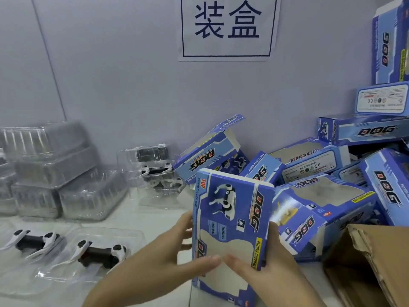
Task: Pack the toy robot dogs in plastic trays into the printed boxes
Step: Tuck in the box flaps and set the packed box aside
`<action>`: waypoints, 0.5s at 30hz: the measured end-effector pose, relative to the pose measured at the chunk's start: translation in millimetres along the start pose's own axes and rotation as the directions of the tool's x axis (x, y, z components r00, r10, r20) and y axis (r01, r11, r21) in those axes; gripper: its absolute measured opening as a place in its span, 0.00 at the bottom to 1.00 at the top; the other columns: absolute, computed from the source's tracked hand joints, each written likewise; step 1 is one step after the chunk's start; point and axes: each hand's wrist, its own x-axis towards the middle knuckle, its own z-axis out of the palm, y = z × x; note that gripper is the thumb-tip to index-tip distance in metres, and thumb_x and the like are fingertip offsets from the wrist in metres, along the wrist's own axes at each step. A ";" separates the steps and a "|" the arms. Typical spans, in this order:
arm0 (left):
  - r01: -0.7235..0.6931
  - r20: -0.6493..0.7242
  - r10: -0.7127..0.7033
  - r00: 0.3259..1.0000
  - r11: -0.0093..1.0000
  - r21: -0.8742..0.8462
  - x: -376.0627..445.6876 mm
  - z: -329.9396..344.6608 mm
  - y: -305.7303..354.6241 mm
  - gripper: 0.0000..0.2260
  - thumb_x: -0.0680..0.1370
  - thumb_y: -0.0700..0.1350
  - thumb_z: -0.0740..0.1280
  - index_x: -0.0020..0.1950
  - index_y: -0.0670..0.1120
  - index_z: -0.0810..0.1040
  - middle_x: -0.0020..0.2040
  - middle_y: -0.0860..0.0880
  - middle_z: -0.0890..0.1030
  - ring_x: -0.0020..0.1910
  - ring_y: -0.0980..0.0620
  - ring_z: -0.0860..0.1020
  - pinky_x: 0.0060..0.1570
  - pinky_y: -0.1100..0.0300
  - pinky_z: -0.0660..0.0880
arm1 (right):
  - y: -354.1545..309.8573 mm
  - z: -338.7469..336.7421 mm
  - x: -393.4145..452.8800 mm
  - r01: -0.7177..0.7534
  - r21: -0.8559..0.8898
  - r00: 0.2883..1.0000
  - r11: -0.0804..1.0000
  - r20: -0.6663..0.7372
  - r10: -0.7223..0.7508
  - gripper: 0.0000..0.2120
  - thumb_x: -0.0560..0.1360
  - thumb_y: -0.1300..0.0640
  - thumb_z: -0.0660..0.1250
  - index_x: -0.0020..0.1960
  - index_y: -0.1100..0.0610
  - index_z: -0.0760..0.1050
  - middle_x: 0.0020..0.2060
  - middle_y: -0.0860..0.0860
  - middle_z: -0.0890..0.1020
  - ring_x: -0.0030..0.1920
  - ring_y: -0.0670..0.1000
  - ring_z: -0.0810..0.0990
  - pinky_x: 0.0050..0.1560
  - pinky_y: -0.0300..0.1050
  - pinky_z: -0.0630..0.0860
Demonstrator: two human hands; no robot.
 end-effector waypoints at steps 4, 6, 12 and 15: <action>0.079 -0.059 -0.069 0.996 0.978 0.194 -5.2 -13.7 -13.1 0.42 0.73 0.70 0.73 0.78 0.74 0.50 0.79 0.72 0.61 0.78 0.66 0.63 0.78 0.56 0.64 | 0.4 -2.0 -0.5 0.022 -0.009 0.999 1.000 0.046 -0.021 0.40 0.59 0.32 0.79 0.64 0.34 0.61 0.53 0.27 0.80 0.55 0.32 0.80 0.64 0.48 0.79; 0.288 -0.130 -0.258 0.957 0.817 0.500 -19.7 -34.3 -33.0 0.56 0.65 0.78 0.72 0.80 0.72 0.38 0.84 0.65 0.45 0.84 0.58 0.46 0.83 0.50 0.49 | 2.8 -4.5 -0.5 0.007 -0.011 1.000 1.000 0.031 -0.007 0.40 0.62 0.36 0.81 0.66 0.35 0.62 0.55 0.30 0.81 0.57 0.32 0.79 0.65 0.47 0.77; 0.560 -0.245 -0.549 0.799 0.532 0.635 -48.2 -67.8 -62.8 0.67 0.57 0.71 0.81 0.76 0.74 0.30 0.83 0.57 0.31 0.82 0.51 0.30 0.78 0.28 0.40 | 6.9 -9.0 5.0 0.008 0.033 0.995 0.999 0.095 -0.011 0.38 0.64 0.46 0.83 0.65 0.33 0.65 0.50 0.28 0.81 0.50 0.33 0.82 0.50 0.34 0.80; 0.540 -0.255 -0.513 0.820 0.542 0.644 -42.2 -65.2 -67.8 0.66 0.62 0.65 0.82 0.77 0.73 0.30 0.83 0.56 0.32 0.82 0.50 0.30 0.79 0.31 0.46 | 10.0 -12.5 7.9 0.020 0.013 0.995 1.000 0.099 -0.021 0.39 0.65 0.48 0.84 0.63 0.28 0.62 0.47 0.27 0.81 0.47 0.31 0.82 0.41 0.25 0.76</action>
